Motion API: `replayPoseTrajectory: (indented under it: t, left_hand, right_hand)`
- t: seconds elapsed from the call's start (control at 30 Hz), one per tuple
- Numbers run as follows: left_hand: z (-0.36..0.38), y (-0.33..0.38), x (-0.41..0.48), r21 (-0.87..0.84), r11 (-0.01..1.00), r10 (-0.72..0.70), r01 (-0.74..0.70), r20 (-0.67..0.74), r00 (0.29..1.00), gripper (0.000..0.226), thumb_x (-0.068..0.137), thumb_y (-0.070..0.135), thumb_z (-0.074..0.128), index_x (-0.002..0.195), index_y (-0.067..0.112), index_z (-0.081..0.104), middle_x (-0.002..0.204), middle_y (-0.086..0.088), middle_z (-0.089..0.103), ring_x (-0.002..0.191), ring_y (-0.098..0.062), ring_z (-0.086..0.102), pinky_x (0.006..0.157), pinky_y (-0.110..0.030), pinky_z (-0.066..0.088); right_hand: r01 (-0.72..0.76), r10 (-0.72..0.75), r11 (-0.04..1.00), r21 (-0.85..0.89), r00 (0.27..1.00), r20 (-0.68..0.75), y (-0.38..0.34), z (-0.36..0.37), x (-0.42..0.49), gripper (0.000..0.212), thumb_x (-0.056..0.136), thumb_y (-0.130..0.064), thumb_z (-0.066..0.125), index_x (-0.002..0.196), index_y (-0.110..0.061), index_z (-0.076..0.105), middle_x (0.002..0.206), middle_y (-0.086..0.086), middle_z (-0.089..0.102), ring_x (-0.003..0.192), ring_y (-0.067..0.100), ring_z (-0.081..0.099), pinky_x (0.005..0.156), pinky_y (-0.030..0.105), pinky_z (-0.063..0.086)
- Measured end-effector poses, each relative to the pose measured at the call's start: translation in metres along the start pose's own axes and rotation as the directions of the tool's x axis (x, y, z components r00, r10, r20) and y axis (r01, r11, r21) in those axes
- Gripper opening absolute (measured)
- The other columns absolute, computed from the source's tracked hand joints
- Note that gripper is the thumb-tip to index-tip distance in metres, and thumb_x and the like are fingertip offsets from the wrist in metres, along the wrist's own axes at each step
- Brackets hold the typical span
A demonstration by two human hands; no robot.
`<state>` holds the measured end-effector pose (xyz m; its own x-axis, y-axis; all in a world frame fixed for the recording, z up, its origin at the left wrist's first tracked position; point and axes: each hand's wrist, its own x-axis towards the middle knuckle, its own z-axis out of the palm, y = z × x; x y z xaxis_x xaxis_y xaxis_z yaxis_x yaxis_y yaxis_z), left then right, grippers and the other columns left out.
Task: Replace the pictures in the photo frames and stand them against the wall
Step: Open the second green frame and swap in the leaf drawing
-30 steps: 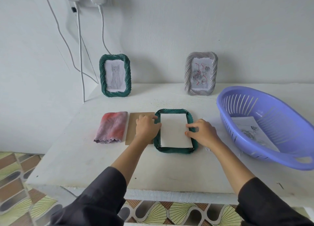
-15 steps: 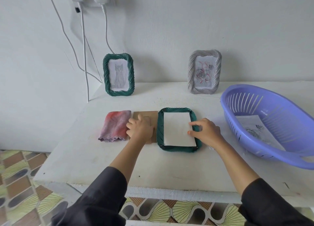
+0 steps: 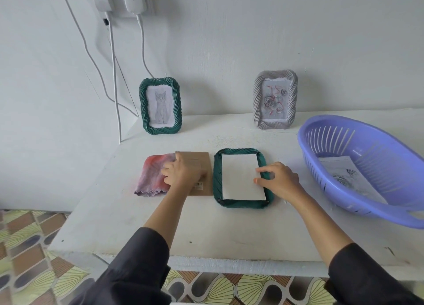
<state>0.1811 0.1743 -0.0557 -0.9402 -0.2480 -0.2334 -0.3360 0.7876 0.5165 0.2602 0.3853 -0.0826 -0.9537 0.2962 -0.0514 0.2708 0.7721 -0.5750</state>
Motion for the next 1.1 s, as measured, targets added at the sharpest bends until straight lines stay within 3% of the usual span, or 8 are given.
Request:
replayPoseTrajectory:
  t: [0.1, 0.23, 0.37, 0.5, 0.57, 0.63, 0.8, 1.1]
  left_hand:
    - [-0.018, 0.002, 0.000, -0.066, 0.998, -0.007, 0.000, -0.113, 0.994, 0.077, 0.065, 0.034, 0.075, 0.127, 0.010, 0.035, 0.129, -0.019, 0.034, 0.121, -0.036, 0.032, 0.093, -0.042, 0.039]
    - [-0.038, 0.018, -0.010, -0.163, 0.972, 0.136, -0.170, -0.202, 0.970, 0.078, 0.066, 0.038, 0.075, 0.130, 0.015, 0.037, 0.126, -0.019, 0.036, 0.118, -0.036, 0.033, 0.090, -0.037, 0.035]
    - [-0.017, 0.042, -0.033, -0.249, 0.943, 0.247, -0.223, 0.070, 0.966, 0.083, 0.058, 0.048, 0.076, 0.130, 0.023, 0.044, 0.127, -0.014, 0.043, 0.120, -0.032, 0.040, 0.101, -0.038, 0.039]
    - [0.013, 0.048, -0.051, -0.235, 0.939, 0.303, -0.250, 0.222, 0.927, 0.081, 0.067, 0.047, 0.075, 0.136, 0.021, 0.040, 0.132, -0.013, 0.039, 0.127, -0.029, 0.033, 0.098, -0.029, 0.034]
    - [0.019, 0.049, -0.053, -0.253, 0.935, 0.316, -0.250, 0.269, 0.910, 0.072, 0.075, 0.044, 0.071, 0.135, 0.018, 0.042, 0.133, -0.012, 0.039, 0.128, -0.028, 0.030, 0.093, -0.027, 0.032]
    - [0.022, 0.049, -0.052, -0.228, 0.937, 0.324, -0.265, 0.286, 0.901, 0.066, 0.079, 0.043, 0.068, 0.133, 0.014, 0.044, 0.133, -0.013, 0.041, 0.129, -0.029, 0.032, 0.100, -0.030, 0.032]
    - [0.028, 0.051, -0.051, -0.158, 0.942, 0.329, -0.295, 0.281, 0.902, 0.057, 0.078, 0.042, 0.067, 0.125, 0.013, 0.051, 0.130, -0.016, 0.040, 0.125, -0.031, 0.034, 0.098, -0.032, 0.033]
    - [0.029, 0.053, -0.053, -0.098, 0.943, 0.332, -0.317, 0.280, 0.901, 0.055, 0.081, 0.042, 0.064, 0.123, 0.009, 0.050, 0.129, -0.017, 0.039, 0.123, -0.032, 0.033, 0.101, -0.034, 0.031]
  right_hand:
    - [-0.007, 0.008, 1.000, 0.014, 0.999, -0.052, -0.002, -0.002, 0.000, 0.037, 0.082, -0.045, 0.062, 0.118, -0.035, 0.061, 0.125, 0.002, 0.054, 0.119, 0.022, 0.049, 0.090, 0.033, 0.031]
    - [0.060, -0.044, 0.992, 0.112, 0.989, -0.141, -0.012, -0.007, -0.003, 0.037, 0.085, -0.042, 0.060, 0.121, -0.032, 0.060, 0.121, 0.003, 0.057, 0.113, 0.020, 0.052, 0.093, 0.032, 0.034]
    - [0.077, -0.036, 0.861, 0.503, 0.995, -0.091, -0.030, -0.014, -0.009, 0.031, 0.089, -0.026, 0.059, 0.118, -0.014, 0.063, 0.089, 0.008, 0.068, 0.074, 0.016, 0.055, 0.080, 0.027, 0.043]
    - [0.028, 0.025, 0.845, 0.533, 0.996, -0.091, -0.028, -0.014, -0.008, 0.025, 0.086, -0.012, 0.063, 0.110, -0.008, 0.066, 0.070, 0.006, 0.064, 0.051, 0.012, 0.053, 0.062, 0.018, 0.046]
    - [-0.015, 0.070, 0.853, 0.522, 0.994, -0.086, -0.022, -0.013, -0.007, 0.026, 0.083, -0.007, 0.065, 0.109, -0.006, 0.067, 0.070, 0.006, 0.063, 0.051, 0.011, 0.052, 0.059, 0.018, 0.044]
    - [-0.050, 0.100, 0.859, 0.510, 0.992, -0.071, -0.017, -0.011, -0.006, 0.027, 0.083, -0.008, 0.065, 0.109, -0.006, 0.068, 0.078, 0.009, 0.066, 0.054, 0.009, 0.052, 0.060, 0.020, 0.044]
    - [-0.081, 0.113, 0.879, 0.471, 0.993, -0.041, -0.011, -0.006, -0.002, 0.025, 0.083, -0.010, 0.066, 0.108, -0.008, 0.069, 0.088, 0.010, 0.068, 0.059, 0.006, 0.052, 0.069, 0.025, 0.042]
    - [-0.092, 0.115, 0.900, 0.426, 0.993, -0.028, -0.008, -0.005, 0.005, 0.024, 0.083, -0.011, 0.065, 0.107, -0.011, 0.070, 0.093, 0.005, 0.067, 0.087, 0.016, 0.060, 0.076, 0.027, 0.043]
